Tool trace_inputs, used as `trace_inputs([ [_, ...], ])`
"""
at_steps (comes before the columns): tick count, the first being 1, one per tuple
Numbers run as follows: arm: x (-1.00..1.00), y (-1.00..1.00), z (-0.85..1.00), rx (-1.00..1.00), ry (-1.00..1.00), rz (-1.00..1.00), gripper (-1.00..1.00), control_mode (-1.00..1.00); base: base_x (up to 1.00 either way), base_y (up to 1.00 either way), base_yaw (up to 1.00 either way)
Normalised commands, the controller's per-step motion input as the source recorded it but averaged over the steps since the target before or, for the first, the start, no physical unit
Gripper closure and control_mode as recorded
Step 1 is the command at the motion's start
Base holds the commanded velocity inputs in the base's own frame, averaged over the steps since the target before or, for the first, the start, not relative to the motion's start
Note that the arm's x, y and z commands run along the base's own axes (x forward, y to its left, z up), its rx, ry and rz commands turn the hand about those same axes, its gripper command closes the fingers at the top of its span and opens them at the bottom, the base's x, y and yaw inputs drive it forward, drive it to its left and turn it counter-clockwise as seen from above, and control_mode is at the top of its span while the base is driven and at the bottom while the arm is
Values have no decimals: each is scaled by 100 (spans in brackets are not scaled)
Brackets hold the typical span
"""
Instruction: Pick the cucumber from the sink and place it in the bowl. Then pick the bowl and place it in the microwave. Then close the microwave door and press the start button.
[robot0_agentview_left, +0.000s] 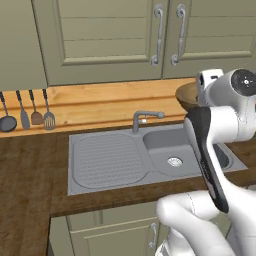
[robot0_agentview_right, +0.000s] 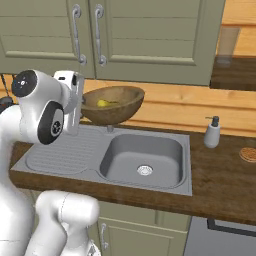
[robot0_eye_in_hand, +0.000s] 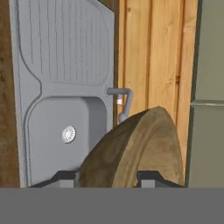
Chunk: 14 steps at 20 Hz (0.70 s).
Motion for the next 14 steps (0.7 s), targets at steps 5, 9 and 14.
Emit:
trace_inputs([
  [5, -31, 73, 44, 0, -13, 8, 100, -100, 0, 0, 0],
  [9, -15, 11, 3, -2, -3, 0, 100, 100, 0, 0, 0],
  [14, 0, 0, 0, 0, 0, 0, 100, 100, -70, -17, -9],
])
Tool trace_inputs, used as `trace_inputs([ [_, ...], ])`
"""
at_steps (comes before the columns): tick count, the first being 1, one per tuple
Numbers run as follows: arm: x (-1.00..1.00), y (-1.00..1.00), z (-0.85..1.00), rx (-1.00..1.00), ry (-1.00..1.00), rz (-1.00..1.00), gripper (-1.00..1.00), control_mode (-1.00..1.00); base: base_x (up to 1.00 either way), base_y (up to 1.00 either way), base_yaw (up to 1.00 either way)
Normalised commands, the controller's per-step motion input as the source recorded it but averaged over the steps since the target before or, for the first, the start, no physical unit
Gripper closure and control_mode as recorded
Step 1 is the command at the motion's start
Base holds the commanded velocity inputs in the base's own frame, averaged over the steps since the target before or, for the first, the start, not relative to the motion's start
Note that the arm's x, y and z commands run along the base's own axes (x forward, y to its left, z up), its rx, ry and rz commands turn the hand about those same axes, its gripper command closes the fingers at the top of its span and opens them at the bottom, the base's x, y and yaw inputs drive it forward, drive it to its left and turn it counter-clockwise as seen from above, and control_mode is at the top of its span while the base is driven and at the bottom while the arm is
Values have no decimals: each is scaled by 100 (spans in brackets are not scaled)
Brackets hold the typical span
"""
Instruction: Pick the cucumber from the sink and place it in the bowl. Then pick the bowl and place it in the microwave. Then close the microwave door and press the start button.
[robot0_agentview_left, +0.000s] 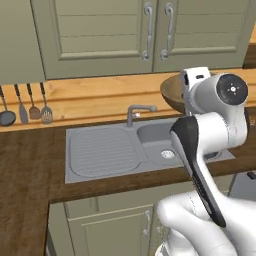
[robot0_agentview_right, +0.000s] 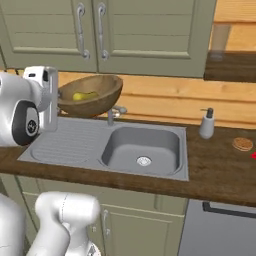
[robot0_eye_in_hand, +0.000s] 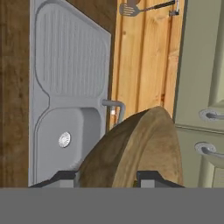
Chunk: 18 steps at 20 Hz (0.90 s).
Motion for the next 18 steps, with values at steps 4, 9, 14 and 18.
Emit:
trace_inputs([
  [4, 0, 0, 0, 0, 0, 0, 100, 100, -100, -56, -23],
  [9, 0, 0, 0, 0, 0, 0, 100, 100, -55, -70, -45],
  [14, 0, 0, 0, 0, 0, 0, 100, 100, -10, -74, -66],
  [18, 0, 0, 0, 0, 0, 0, 100, 100, 0, -69, -72],
])
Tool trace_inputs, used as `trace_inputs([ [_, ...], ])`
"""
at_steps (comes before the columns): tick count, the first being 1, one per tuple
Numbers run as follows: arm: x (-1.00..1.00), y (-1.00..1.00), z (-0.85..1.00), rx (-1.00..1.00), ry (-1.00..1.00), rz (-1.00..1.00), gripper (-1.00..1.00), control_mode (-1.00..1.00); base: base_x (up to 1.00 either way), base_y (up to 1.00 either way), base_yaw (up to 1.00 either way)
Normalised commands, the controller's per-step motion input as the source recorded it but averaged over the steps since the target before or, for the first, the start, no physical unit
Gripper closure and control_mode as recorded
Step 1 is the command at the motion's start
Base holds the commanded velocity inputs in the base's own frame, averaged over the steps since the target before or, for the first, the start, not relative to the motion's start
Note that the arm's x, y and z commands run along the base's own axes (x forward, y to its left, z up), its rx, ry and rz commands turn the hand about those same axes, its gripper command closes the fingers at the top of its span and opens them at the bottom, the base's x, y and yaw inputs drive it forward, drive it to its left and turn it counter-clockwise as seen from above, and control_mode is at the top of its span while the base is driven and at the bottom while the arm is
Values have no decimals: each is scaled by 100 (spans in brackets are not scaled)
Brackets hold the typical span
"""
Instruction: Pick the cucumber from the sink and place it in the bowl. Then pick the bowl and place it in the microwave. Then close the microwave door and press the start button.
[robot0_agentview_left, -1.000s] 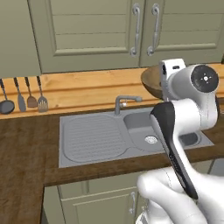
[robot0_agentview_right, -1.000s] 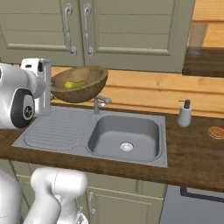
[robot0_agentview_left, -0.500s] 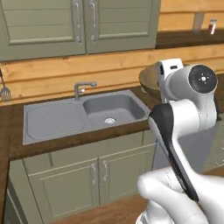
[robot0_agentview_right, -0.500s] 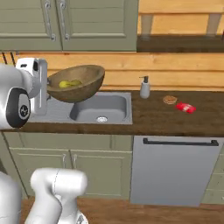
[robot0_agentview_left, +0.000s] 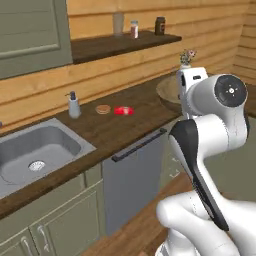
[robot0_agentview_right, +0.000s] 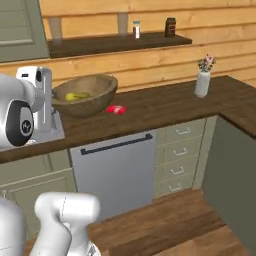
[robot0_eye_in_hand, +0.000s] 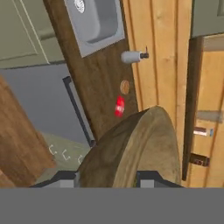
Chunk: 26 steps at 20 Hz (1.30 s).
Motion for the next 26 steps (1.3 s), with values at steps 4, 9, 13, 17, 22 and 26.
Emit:
trace_inputs([
  [4, 0, 0, 0, 0, 0, 0, 100, 100, 0, -67, -74],
  [9, 0, 0, 0, 0, 0, 0, 100, 100, 0, -63, -76],
  [13, 0, 0, 0, 0, 0, 0, 100, 100, 0, -61, -76],
  [17, 0, 0, 0, 0, 0, 0, 100, 100, 0, -58, -77],
  [22, 0, 0, 0, 0, 0, 0, 100, 100, 0, -58, -77],
  [26, 0, 0, 0, 0, 0, 0, 100, 100, 0, -55, -74],
])
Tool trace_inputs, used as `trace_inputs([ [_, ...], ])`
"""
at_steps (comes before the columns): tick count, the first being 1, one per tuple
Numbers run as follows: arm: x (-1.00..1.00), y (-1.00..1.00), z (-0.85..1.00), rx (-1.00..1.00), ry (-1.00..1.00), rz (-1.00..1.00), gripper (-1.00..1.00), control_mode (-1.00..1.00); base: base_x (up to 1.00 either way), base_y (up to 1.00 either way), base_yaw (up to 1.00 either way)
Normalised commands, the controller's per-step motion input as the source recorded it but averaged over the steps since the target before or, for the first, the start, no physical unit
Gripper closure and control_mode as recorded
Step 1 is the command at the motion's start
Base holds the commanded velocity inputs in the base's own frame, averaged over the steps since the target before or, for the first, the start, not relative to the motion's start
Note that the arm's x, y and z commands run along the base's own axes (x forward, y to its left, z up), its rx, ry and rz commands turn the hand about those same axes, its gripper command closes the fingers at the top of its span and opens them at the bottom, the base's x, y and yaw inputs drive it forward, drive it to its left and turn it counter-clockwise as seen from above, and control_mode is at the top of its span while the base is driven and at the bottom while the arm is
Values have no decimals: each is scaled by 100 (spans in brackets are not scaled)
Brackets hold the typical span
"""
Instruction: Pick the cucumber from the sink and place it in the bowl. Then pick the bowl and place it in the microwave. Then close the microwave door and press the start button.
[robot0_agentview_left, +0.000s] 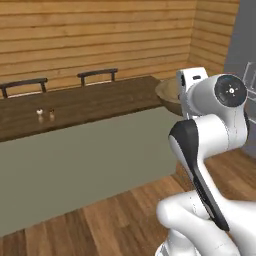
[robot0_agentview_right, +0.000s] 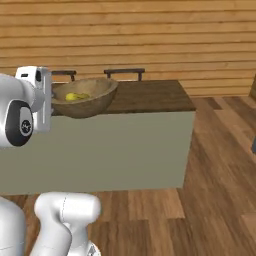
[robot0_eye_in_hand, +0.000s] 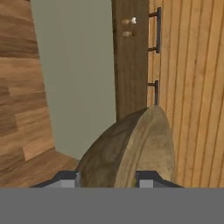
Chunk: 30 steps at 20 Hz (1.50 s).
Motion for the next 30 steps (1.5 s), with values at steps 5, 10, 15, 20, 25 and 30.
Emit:
trace_inputs([
  [5, 0, 0, 0, 0, 0, 0, 100, 100, 0, -50, -73],
  [10, 0, 0, 0, 0, 0, 0, 100, 100, 7, -43, -68],
  [15, 0, 0, 0, 0, 0, 0, 100, 100, 27, -32, -63],
  [20, 0, 0, 0, 0, 0, 0, 100, 100, 34, -28, -63],
  [25, 0, 0, 0, 0, 0, 0, 100, 100, 57, -48, -50],
  [30, 0, 0, 0, 0, 0, 0, 100, 100, 51, -75, -22],
])
